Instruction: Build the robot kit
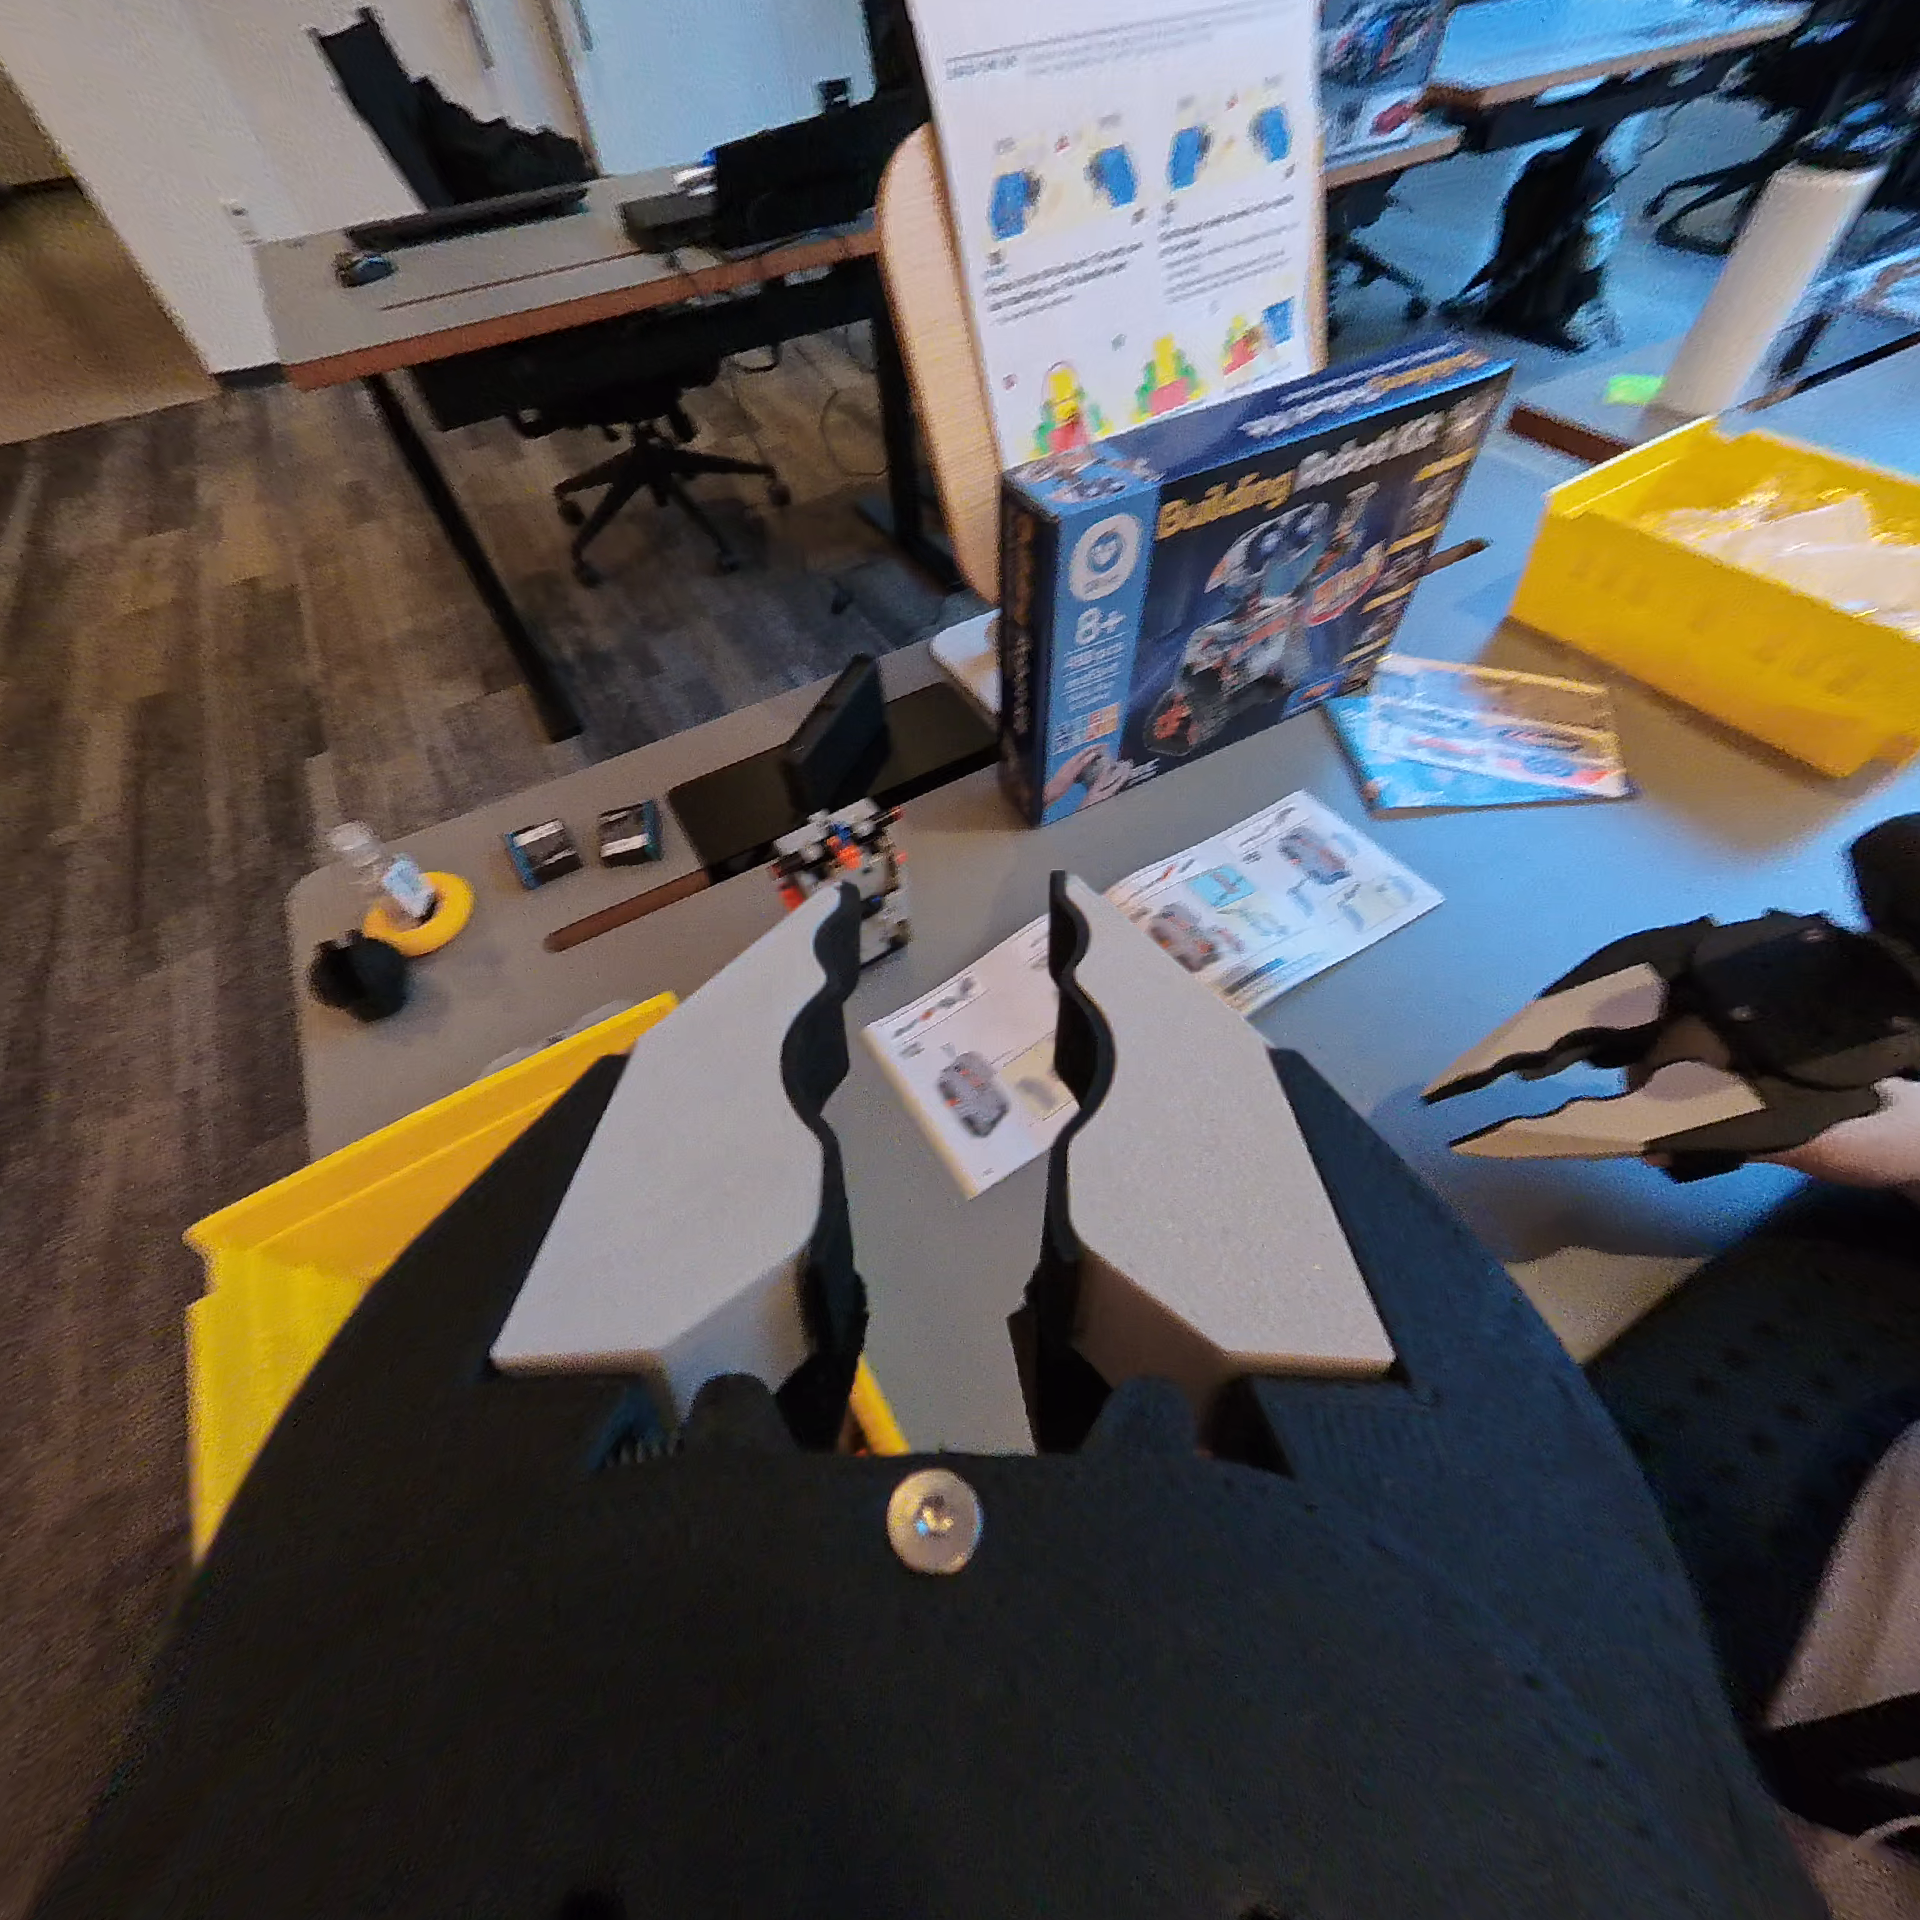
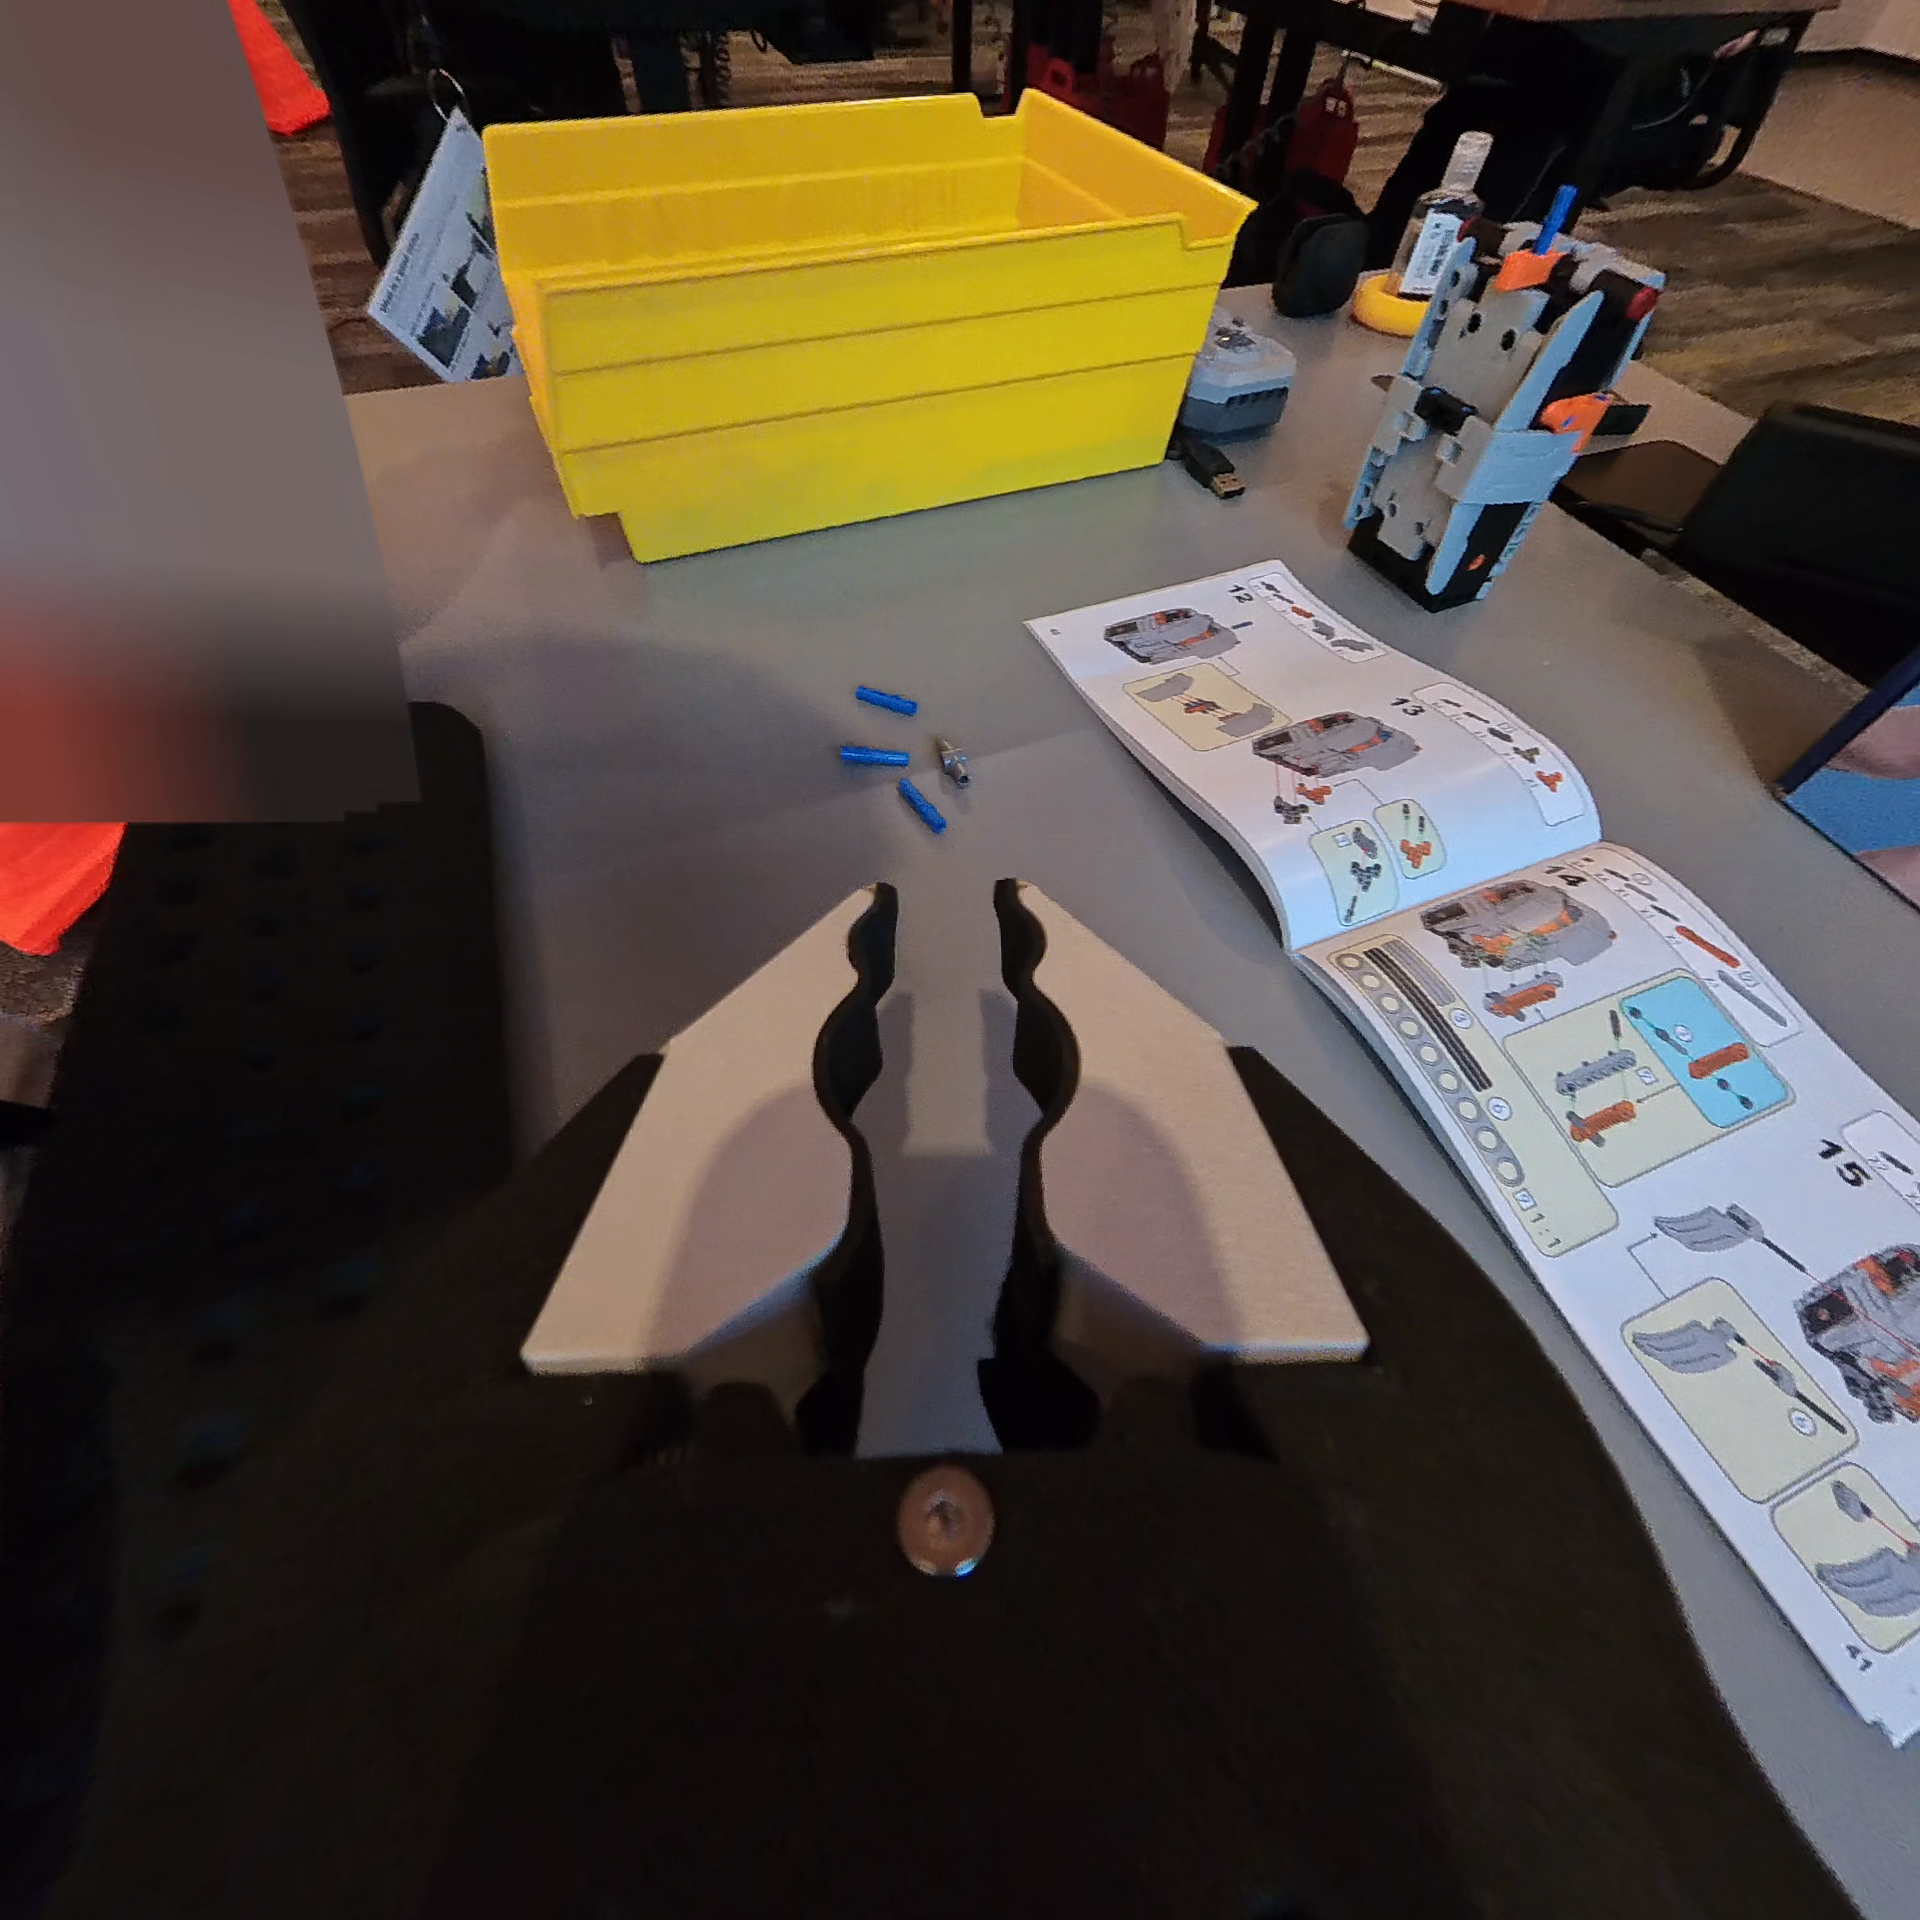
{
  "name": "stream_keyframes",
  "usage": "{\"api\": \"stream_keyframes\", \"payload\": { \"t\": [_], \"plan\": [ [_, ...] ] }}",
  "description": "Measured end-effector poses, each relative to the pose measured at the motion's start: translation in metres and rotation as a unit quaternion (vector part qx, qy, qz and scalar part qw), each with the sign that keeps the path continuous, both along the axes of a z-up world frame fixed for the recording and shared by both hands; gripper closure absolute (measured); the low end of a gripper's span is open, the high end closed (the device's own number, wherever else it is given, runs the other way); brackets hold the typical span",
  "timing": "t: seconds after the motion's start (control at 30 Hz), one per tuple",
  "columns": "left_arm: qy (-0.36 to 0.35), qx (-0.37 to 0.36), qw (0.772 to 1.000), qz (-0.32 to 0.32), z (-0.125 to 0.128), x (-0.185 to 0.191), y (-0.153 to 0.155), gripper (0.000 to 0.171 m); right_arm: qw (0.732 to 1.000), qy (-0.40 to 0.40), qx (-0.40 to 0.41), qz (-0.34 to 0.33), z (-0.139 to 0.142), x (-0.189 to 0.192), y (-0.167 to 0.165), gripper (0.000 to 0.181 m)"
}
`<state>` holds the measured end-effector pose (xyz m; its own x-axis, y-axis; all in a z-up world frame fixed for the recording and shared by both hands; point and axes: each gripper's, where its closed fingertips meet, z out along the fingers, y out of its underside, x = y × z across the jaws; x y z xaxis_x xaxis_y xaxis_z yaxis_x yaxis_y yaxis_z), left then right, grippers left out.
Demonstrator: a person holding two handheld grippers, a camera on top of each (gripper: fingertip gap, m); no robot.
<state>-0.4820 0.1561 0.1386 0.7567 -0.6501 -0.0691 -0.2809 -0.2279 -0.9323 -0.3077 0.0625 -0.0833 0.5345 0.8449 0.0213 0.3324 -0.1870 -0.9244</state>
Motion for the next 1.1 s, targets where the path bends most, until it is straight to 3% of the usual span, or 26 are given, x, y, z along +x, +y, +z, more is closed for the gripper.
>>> {"api": "stream_keyframes", "payload": {
  "t": [0.2, 0.33, 0.53, 0.73, 0.83, 0.97, 1.1],
  "plan": [
    [0.070, -0.020, 0.994, 0.086, -0.037, -0.049, 0.020, 0.141, 1.000, 0.006, 0.021, -0.021, -0.001, 0.004, 0.017, 0.162],
    [0.110, -0.066, 0.988, 0.089, -0.061, -0.058, 0.031, 0.144, 0.998, 0.045, 0.031, -0.024, 0.008, 0.001, 0.024, 0.163],
    [0.220, -0.169, 0.956, 0.095, -0.117, -0.102, 0.029, 0.144, 0.998, 0.041, 0.048, -0.027, 0.001, 0.002, 0.032, 0.163],
    [0.241, -0.232, 0.931, 0.146, -0.142, -0.167, 0.034, 0.146, 0.998, 0.029, 0.046, -0.024, -0.005, 0.001, 0.033, 0.166],
    [0.230, -0.261, 0.928, 0.135, -0.155, -0.178, 0.038, 0.145, 0.999, 0.023, 0.044, -0.021, -0.008, -0.001, 0.033, 0.166],
    [0.234, -0.332, 0.906, 0.120, -0.185, -0.191, 0.037, 0.140, 0.998, 0.013, 0.057, -0.021, -0.007, -0.001, 0.033, 0.167],
    [0.234, -0.353, 0.892, 0.157, -0.199, -0.210, 0.060, 0.142, 0.998, 0.006, 0.054, -0.015, -0.011, -0.003, 0.031, 0.168]
  ]
}}
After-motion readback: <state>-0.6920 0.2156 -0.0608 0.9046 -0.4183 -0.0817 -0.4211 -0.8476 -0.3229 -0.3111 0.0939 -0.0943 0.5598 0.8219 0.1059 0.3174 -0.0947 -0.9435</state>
